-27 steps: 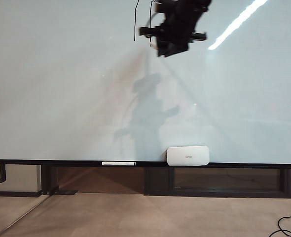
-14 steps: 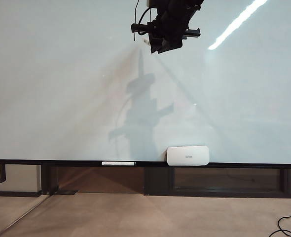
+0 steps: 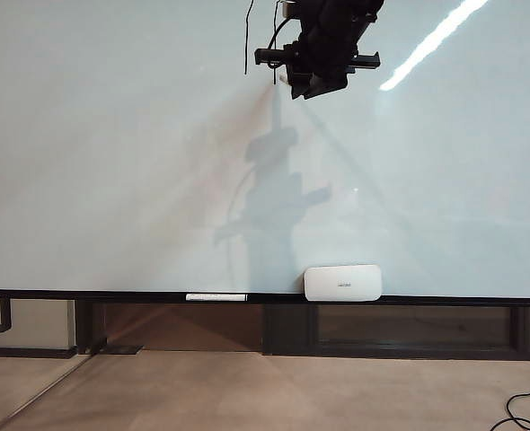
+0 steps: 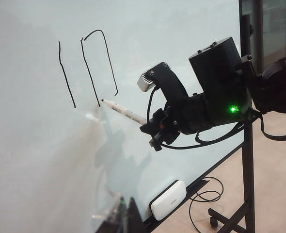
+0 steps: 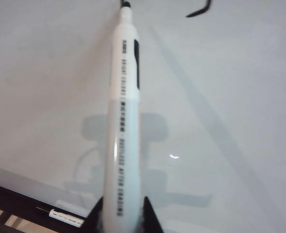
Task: Reach to the right to find the marker pen, pick it up, and write the number 10 on the whiteboard.
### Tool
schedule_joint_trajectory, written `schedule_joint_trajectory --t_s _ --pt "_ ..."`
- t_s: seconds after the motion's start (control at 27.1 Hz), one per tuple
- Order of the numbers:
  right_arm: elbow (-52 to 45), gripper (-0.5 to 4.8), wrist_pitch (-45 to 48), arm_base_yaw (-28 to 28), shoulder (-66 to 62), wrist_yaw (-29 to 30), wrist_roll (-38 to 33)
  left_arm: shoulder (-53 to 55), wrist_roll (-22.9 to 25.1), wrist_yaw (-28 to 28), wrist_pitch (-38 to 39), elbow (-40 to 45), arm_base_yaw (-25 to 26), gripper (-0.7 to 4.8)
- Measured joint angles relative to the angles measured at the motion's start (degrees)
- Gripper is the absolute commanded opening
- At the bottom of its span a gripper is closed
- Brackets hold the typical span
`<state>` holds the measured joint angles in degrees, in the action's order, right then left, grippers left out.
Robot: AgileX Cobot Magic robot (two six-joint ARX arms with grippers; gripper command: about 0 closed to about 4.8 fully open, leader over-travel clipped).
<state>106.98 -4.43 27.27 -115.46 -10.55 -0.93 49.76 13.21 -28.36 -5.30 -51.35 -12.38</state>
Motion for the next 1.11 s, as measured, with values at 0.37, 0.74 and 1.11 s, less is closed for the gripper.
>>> schedule_joint_trajectory --t_s 0.37,0.74,1.11 --pt "0.00 -0.04 0.48 0.02 -1.27 0.09 -0.02 -0.02 -0.09 0.00 0.00 0.00 0.00 -0.06" --pt "0.09 -0.04 2.56 -0.13 -1.46 0.09 0.00 -0.02 -0.07 0.00 0.39 0.00 0.00 -0.06" --pt "0.11 -0.04 3.48 -0.85 -1.44 0.68 0.11 -0.02 -0.07 0.00 0.39 0.00 0.00 -0.06"
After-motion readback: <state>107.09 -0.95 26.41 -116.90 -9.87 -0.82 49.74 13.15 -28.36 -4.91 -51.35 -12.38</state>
